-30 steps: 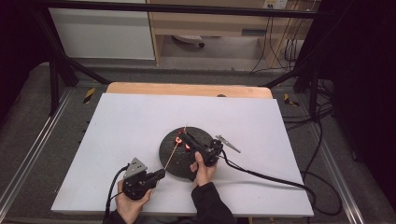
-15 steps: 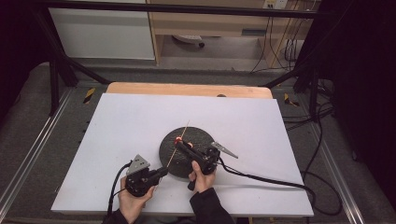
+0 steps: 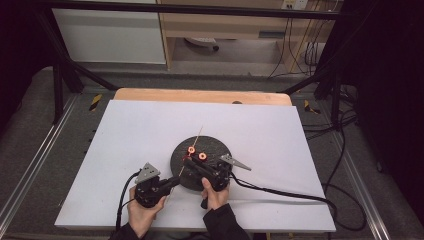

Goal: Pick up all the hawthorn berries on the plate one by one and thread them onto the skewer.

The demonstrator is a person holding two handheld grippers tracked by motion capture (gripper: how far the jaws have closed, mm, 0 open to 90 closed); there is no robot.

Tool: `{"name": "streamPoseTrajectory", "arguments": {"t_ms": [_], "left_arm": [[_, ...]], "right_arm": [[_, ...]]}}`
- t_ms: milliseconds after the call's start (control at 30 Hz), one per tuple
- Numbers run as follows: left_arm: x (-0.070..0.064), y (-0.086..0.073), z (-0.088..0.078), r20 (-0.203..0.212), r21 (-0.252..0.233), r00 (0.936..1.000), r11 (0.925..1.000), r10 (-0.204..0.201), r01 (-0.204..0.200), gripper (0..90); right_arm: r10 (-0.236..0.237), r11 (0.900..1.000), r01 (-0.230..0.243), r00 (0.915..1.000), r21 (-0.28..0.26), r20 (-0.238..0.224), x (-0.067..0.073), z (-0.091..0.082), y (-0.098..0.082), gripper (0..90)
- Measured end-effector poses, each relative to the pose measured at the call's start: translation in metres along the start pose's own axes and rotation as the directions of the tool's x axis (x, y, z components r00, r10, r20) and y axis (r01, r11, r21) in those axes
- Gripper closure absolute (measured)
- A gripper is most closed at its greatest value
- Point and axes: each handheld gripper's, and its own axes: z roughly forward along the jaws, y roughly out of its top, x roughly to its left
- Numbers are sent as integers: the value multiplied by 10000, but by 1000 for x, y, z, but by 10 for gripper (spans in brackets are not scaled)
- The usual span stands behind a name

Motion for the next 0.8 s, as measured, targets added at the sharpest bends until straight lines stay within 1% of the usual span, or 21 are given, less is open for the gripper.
{"name": "streamPoseTrajectory", "arguments": {"t_ms": [67, 100, 133, 167, 200, 233, 267, 333, 367, 433, 500, 600, 667, 733, 800], "left_arm": [[0, 0, 0, 31, 62, 10000, 10000, 25, -25, 888], [1, -1, -1, -17, 57, 9999, 9999, 106, -106, 888], [1, -1, -1, -17, 57, 9999, 9999, 106, -106, 888], [2, -2, -2, -30, 93, 9999, 9999, 125, -125, 888], [2, -2, -2, -30, 93, 9999, 9999, 125, -125, 888], [5, -2, -5, -36, 175, 9997, 9996, 226, -226, 888], [6, -3, -6, -3, 200, 9998, 9996, 219, -219, 888], [9, -4, -9, -23, 335, 9990, 9985, 440, -439, 888], [10, -4, -10, -73, 420, 9981, 9973, 609, -606, 888], [12, -6, -13, -135, 606, 9960, 9943, 883, -873, 888], [14, -7, -16, -145, 741, 9947, 9921, 1020, -1007, 888], [19, -8, -21, -202, 900, 9914, 9878, 1293, -1270, 888], [22, -9, -25, -224, 958, 9897, 9857, 1411, -1384, 887], [26, -10, -29, -217, 1028, 9881, 9834, 1523, -1494, 887], [29, -10, -32, -163, 1040, 9860, 9811, 1658, -1633, 887]], "right_arm": [[-145, 9999, 145, 9999, 92, 62, 1, 0, 2, 607], [-248, 9996, 247, 9997, 101, 82, 2, -1, 3, 575], [-248, 9996, 247, 9997, 101, 82, 2, -1, 3, 575], [-508, 9985, 504, 9985, 212, 182, 4, -3, 6, 530], [-582, 9980, 577, 9981, 251, 195, 5, -4, 8, 505], [-733, 9969, 724, 9969, 307, 291, 6, -6, 10, 483], [-913, 9953, 901, 9952, 339, 353, 6, -7, 12, 465], [-1197, 9919, 1168, 9911, 500, 581, 6, -10, 17, 416], [-1248, 9908, 1202, 9893, 622, 759, 5, -12, 19, 392], [-1499, 9858, 1411, 9837, 906, 996, 2, -15, 24, 342], [-1850, 9762, 1672, 9744, 1384, 1279, 0, -16, 28, 293], [-2255, 9581, 1917, 9630, 2130, 1474, -2, -17, 35, 255], [-2497, 9449, 2042, 9550, 2558, 1598, -4, -17, 40, 240], [-2692, 9338, 2123, 9471, 2879, 1748, -6, -17, 46, 235], [-2909, 9196, 2212, 9389, 3248, 1841, -8, -17, 53, 235]]}}
